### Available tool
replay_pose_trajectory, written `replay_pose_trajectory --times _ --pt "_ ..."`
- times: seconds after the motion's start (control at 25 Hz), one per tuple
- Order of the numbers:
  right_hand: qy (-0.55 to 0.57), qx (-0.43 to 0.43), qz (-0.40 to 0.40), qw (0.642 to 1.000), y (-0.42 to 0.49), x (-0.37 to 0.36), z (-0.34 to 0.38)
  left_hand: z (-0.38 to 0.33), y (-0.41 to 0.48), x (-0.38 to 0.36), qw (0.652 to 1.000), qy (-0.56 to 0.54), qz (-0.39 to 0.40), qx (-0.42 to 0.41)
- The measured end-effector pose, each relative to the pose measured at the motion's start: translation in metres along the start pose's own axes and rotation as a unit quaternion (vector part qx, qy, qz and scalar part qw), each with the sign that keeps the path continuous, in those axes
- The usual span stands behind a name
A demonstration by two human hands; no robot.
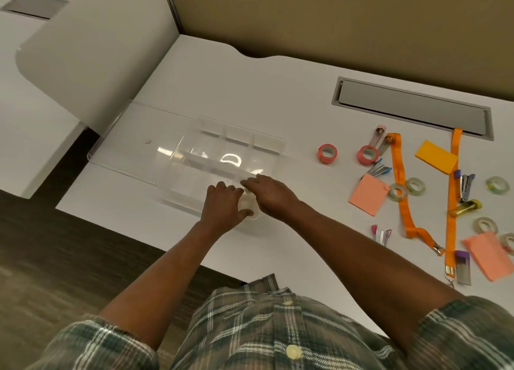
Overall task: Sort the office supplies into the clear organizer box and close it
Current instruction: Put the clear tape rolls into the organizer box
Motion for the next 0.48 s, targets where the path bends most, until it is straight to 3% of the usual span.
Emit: replay_pose_trajectory --times 0.12,0.24,0.48 --pt "0.011 -0.025 -0.014 1.000 -0.005 -0.001 -0.008 -0.001 0.003 0.002 1.000 -0.024 -0.018 -0.003" --pt "0.039 -0.042 -0.078 0.995 -0.017 0.008 -0.023 -0.012 0.011 0.013 0.997 -0.058 -0.048 -0.010" --pt "0.043 -0.098 -0.132 0.985 -0.057 0.025 -0.081 -0.080 0.040 0.032 0.989 -0.101 -0.083 -0.063"
Point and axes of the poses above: each hand's wrist, its own y-axis towards the middle knuckle, its own x-axis out of the back of the hand, z = x × y, the point moved 5 cm from there along y, towards the middle knuckle, and after that the axes turned 7 degrees about -x, right-handed, at the moved point
